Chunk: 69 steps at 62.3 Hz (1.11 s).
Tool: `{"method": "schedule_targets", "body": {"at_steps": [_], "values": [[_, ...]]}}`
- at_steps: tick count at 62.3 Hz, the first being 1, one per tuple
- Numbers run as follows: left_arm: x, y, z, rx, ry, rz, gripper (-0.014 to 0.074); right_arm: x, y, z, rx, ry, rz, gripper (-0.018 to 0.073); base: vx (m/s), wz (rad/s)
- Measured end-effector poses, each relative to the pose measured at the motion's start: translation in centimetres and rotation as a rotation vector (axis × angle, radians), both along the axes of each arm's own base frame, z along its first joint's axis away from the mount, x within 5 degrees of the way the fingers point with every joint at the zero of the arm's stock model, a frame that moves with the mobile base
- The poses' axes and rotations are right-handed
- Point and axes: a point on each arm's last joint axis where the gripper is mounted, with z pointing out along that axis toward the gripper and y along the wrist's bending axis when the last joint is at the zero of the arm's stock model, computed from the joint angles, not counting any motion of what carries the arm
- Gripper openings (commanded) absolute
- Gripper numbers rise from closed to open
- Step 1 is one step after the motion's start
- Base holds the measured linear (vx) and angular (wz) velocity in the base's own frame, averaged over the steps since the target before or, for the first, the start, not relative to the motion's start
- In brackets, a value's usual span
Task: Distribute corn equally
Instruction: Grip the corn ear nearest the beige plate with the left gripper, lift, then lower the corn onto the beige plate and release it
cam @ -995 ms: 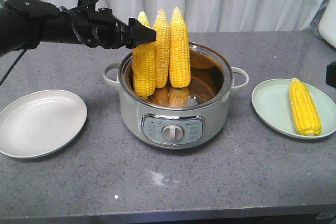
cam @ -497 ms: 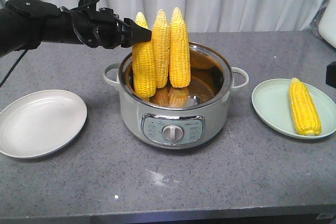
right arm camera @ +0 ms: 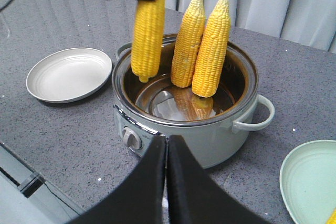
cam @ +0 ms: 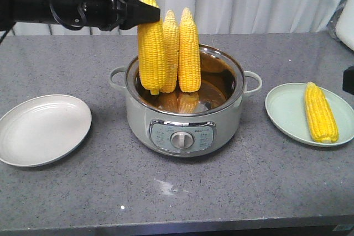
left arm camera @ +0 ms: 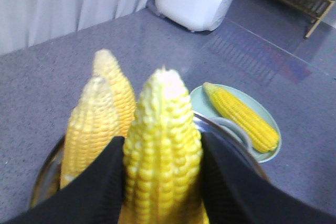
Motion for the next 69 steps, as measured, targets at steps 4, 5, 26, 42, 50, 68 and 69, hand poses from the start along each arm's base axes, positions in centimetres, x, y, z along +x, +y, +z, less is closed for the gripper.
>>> {"method": "schedule_targets", "body": {"at_steps": [4,5,26,42,50,68,69], "values": [[-1.6,0.3,1.8,0.015,-0.042,-0.027,-0.0008,0.0,0.0,0.0,-0.001,0.004,0.006,-0.0004,0.0,0.0],[-2.0,0.4,2.3,0.021,-0.056,-0.033,-0.0008,-0.1,0.0,0.0,-0.001,0.005,0.007,-0.0004,0.0,0.0],[-9.5,3.9,6.9,0.423,-0.147,-0.003,-0.0008,-0.1,0.1,-0.1,-0.001,0.01,0.013,-0.0004,0.0,0.0],[-9.1,7.9,4.1,0.766,0.078,0.309,-0.0008,-0.2,0.2,-0.1,-0.003,0.02,0.025,-0.0004,0.0,0.0],[-8.4,8.8,1.1,0.823,0.15,0.418,-0.0008,-0.2,0.2,-0.1,-0.003,0.02,0.025,-0.0004,0.0,0.0],[-6.5,10.2,-4.4,0.82,0.254,0.543,-0.0008,-0.2,0.2,-0.1,-0.003,0.021,0.026,-0.0004,0.0,0.0],[-6.3,10.3,-4.6,0.821,0.262,0.545,-0.0008,-0.2,0.2,-0.1,-0.002,0.021,0.026,-0.0004,0.0,0.0]]}}
